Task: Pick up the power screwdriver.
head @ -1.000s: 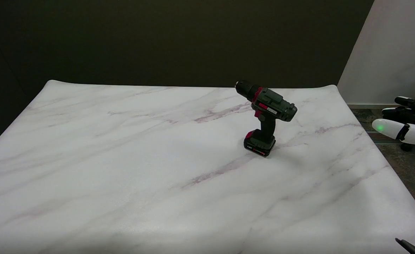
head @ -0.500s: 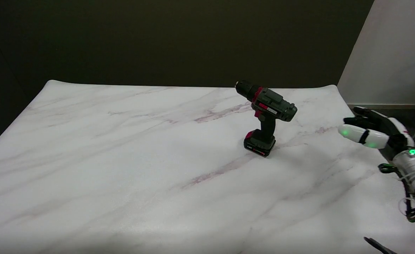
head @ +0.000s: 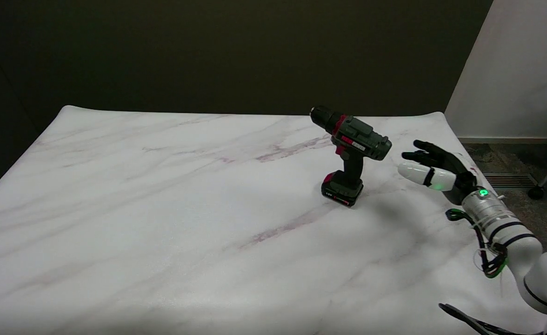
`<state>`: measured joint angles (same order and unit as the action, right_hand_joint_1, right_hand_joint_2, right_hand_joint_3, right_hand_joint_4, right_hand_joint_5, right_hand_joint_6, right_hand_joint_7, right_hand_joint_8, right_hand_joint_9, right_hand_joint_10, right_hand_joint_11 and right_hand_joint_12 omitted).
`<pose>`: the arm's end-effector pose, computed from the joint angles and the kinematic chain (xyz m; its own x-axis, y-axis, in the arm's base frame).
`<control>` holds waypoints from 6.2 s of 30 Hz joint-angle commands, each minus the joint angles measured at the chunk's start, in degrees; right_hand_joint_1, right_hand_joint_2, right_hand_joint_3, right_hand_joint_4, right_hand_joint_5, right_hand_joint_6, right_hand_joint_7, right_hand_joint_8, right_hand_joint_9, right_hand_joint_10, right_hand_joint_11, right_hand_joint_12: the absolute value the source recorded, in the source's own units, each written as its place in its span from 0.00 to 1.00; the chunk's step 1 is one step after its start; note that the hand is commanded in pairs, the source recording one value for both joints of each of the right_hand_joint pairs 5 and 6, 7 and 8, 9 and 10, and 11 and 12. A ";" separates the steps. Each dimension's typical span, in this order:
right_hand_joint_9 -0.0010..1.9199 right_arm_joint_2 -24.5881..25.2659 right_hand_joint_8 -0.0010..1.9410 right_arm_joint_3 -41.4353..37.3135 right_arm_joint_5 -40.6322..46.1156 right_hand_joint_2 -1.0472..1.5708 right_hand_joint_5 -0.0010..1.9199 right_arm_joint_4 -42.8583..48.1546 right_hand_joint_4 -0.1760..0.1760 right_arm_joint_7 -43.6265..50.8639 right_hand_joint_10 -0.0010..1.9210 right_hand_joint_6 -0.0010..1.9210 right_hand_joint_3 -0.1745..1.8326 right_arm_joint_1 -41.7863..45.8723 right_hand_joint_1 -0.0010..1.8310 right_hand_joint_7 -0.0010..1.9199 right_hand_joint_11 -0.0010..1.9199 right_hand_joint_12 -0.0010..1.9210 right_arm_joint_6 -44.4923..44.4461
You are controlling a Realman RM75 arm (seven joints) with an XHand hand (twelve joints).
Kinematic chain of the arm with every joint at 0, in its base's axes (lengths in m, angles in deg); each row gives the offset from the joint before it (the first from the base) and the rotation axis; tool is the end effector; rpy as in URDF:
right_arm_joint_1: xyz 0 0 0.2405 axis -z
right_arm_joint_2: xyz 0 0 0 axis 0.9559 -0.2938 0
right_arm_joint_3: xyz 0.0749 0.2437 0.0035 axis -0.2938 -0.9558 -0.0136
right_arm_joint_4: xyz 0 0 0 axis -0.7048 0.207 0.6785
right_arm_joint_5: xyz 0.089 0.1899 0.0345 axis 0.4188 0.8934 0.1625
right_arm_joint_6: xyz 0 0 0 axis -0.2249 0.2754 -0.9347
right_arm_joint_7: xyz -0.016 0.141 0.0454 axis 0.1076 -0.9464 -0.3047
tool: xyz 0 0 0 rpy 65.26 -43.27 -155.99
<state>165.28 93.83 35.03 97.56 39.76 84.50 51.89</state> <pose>-0.2765 -0.2554 0.4824 0.1837 0.2958 0.9374 -0.9758 0.1702 0.1375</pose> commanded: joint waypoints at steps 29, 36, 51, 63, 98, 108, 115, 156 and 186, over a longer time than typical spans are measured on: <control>0.12 0.39 0.23 22.03 0.03 0.46 0.13 1.26 0.00 -0.05 0.12 0.13 0.30 -5.78 0.57 0.23 0.22 0.22 -11.55; 0.12 0.48 0.22 24.01 0.03 0.47 0.13 1.50 0.00 -0.05 0.12 0.13 0.30 -5.78 0.56 0.22 0.21 0.21 -13.20; 0.10 0.87 0.21 29.43 0.03 0.48 0.12 1.48 0.00 -0.05 0.10 0.12 0.30 -5.61 0.55 0.21 0.19 0.19 -19.09; 0.10 1.03 0.21 28.79 0.03 0.49 0.12 0.53 0.02 -0.05 0.10 0.12 0.30 -5.30 0.54 0.21 0.19 0.19 -20.39; 0.10 1.91 0.20 32.73 -0.69 0.50 0.09 -1.74 0.20 -0.05 0.10 0.09 0.29 -8.00 0.52 0.20 0.18 0.18 -24.36; 0.10 1.99 0.21 33.57 -0.69 0.50 0.09 -5.73 0.26 -0.05 0.10 0.09 0.30 -11.31 0.52 0.21 0.20 0.20 -23.88; 0.11 1.91 0.21 33.57 -0.60 0.49 0.09 -7.16 0.29 -0.21 0.11 0.09 0.30 -12.18 0.52 0.21 0.22 0.22 -24.20; 1.00 1.27 0.99 32.54 -0.61 1.00 0.50 -8.98 0.51 -0.13 1.00 0.50 0.31 -13.85 0.53 1.00 0.98 0.98 -27.72; 1.00 1.27 0.99 32.54 -0.61 1.00 0.47 -9.29 0.70 -0.21 1.00 0.47 0.28 -14.09 0.65 1.00 1.00 1.00 -28.36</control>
<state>166.64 126.44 34.49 88.44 39.55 70.53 23.95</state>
